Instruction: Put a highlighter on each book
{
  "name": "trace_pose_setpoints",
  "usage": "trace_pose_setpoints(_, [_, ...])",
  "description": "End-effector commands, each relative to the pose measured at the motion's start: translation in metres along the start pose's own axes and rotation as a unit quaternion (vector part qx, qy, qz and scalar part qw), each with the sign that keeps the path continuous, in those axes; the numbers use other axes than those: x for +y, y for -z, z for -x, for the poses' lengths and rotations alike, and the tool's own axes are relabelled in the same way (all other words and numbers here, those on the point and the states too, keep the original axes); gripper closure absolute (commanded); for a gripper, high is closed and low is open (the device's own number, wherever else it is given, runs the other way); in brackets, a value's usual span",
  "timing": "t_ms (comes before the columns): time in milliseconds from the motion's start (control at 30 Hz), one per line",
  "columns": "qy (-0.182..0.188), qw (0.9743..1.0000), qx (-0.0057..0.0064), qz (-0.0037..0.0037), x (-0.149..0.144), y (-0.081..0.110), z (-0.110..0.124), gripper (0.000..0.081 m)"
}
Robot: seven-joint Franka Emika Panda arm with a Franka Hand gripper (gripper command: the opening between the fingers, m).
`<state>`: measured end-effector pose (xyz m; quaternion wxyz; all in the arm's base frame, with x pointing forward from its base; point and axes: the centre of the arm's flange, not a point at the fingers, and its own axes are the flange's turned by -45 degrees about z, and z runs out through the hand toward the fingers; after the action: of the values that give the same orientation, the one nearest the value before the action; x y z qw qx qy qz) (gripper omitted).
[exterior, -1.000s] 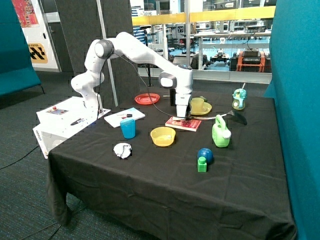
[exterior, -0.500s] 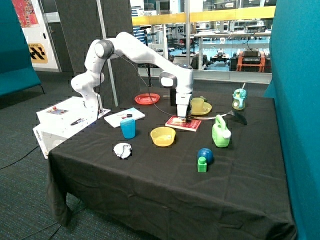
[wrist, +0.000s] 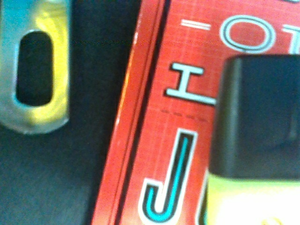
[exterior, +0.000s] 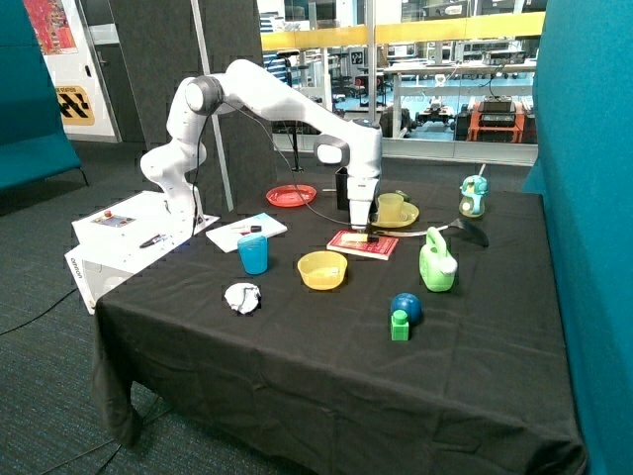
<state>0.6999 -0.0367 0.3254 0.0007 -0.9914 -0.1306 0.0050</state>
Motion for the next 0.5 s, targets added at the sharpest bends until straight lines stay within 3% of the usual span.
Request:
trace_pose_setpoints(0, [0.013, 0.9999, 0.0049, 0.00142, 0.002, 0.026, 0.015, 0.0213])
trace_pose_setpoints(467, [0.033, 0.9994, 0.0049, 0.00152, 0.005, 0.061, 0.05, 0.0287])
